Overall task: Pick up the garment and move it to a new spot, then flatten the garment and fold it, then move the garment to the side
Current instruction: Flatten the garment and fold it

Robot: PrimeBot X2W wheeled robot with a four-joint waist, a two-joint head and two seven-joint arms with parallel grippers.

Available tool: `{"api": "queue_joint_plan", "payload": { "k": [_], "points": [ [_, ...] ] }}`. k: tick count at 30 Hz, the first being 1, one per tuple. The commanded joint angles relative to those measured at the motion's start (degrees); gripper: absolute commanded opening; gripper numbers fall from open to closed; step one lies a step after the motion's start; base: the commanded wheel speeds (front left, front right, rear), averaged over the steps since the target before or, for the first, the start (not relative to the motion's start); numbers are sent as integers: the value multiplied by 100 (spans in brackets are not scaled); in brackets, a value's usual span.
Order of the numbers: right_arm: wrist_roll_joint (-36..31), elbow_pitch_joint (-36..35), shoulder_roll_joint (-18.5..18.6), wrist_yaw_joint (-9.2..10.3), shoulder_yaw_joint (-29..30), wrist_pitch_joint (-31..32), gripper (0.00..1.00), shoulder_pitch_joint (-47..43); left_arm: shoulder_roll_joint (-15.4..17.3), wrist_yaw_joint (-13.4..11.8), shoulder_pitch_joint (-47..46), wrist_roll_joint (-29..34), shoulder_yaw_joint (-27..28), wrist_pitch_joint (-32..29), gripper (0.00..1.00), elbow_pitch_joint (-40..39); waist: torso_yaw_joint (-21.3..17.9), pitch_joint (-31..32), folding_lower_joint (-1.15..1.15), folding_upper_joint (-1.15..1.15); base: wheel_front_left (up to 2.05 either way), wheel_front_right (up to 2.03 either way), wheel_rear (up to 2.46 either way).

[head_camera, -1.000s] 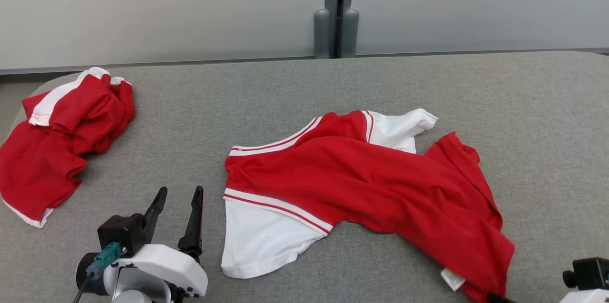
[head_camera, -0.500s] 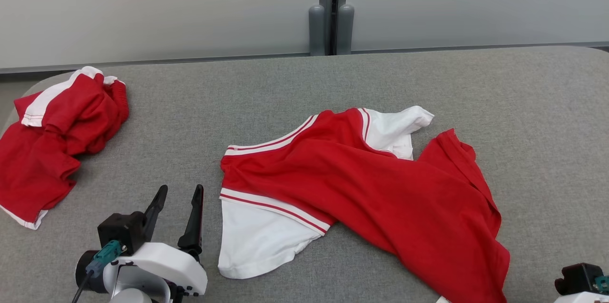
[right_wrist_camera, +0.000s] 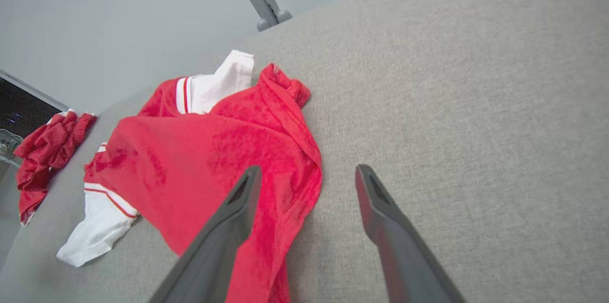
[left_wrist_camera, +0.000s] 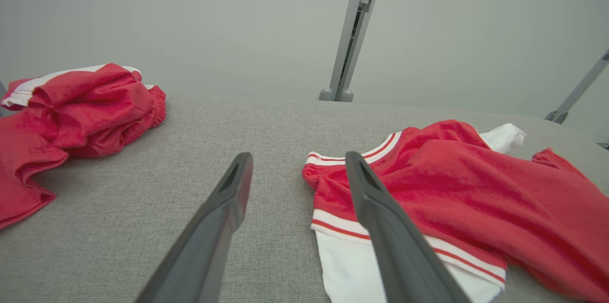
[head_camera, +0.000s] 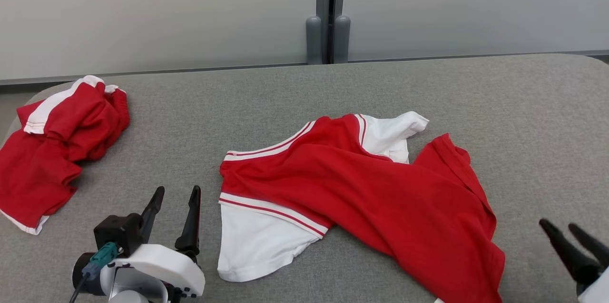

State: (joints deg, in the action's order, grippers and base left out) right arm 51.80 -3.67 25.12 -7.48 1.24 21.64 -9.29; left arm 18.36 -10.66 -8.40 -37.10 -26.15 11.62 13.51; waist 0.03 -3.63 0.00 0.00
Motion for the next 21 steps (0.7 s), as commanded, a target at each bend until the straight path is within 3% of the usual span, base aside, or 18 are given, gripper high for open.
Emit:
{"api": "queue_joint_plan", "payload": {
  "k": [1, 9, 15, 21],
  "points": [
    [-95, 15, -26, -2, 70, -101, 100, 150, 27, -34, 15, -15, 12, -3, 100, -18, 9, -14, 0, 0, 0, 0, 0],
    [-1157, 1314, -666, -3, -8, -794, 100, 1613, -11, -11, -221, 55, -67, -26, 100, -100, 182, -333, 0, 0, 0, 0, 0],
    [-1466, 2558, -785, -3, -401, -660, 100, 2748, -81, 61, -443, 101, -139, -7, 100, -55, 419, -628, 0, 0, 0, 0, 0],
    [-1313, 3587, -846, -2, -716, -241, 100, 3471, -182, 124, -584, 102, -194, 63, 100, 79, 620, -766, 0, 0, 0, 0, 0]
  ]
}}
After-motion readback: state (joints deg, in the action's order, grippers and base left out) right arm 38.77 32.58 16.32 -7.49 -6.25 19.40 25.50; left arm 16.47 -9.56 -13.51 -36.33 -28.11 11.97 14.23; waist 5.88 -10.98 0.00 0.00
